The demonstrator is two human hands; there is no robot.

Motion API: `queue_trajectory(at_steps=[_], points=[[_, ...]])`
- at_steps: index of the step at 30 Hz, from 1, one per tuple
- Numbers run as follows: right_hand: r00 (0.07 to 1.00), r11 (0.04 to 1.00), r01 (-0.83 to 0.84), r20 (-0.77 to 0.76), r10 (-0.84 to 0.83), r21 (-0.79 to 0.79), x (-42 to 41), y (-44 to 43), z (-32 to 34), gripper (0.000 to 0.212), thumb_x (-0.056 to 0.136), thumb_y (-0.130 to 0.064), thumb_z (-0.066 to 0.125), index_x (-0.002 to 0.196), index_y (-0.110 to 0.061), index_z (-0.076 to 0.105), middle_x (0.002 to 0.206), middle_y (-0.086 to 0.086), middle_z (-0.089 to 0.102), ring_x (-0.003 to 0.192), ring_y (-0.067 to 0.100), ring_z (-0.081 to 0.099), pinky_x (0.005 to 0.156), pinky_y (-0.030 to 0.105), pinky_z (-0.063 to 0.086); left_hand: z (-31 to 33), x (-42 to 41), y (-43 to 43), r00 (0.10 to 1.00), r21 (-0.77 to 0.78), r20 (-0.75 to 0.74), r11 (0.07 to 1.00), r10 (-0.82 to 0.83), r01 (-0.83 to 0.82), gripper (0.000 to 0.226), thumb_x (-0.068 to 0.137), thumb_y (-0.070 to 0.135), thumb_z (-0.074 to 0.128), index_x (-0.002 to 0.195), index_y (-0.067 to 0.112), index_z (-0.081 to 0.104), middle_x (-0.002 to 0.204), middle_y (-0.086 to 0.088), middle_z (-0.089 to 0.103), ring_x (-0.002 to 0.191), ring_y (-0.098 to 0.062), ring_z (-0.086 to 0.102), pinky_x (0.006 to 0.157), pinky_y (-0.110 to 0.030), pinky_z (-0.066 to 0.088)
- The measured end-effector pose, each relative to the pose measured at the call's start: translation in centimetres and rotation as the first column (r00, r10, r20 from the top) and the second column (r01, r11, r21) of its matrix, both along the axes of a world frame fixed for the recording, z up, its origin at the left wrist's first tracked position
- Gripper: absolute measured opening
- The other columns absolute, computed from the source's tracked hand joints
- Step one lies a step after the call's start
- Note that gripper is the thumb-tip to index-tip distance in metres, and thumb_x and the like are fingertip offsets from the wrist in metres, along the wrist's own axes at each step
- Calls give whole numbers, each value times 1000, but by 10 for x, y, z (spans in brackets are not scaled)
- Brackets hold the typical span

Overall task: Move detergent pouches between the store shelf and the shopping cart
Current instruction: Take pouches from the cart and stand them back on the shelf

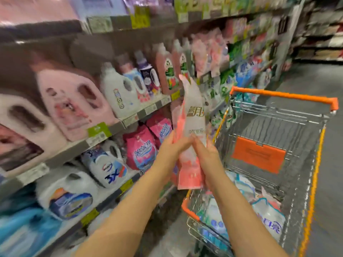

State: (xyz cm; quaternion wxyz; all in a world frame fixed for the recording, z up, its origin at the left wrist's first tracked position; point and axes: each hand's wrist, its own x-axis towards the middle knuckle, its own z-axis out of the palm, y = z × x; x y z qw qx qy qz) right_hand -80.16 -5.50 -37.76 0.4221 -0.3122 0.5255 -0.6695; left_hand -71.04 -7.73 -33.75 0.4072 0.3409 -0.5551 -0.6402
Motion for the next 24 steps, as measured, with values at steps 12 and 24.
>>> queue_trajectory(at_steps=[12,24], points=[[947,850,-318,-186,262,-420,259,15,178,76,65,-66,67,124,-22,49,109,-4,66,99,17,65,84,40,54,172,256,61,870,-372,-169,788,462,-491,20,89,16,56,103,29,62,105,2,70,102,-17,66,92,-39,51],[886,701,-454,-196,420,-550,562,6,296,61,75,-50,71,120,-21,43,100,-9,58,93,13,60,86,35,51,289,541,90,622,-524,-101,490,776,-697,21,91,27,54,110,20,60,91,5,67,71,-8,65,47,-20,45]])
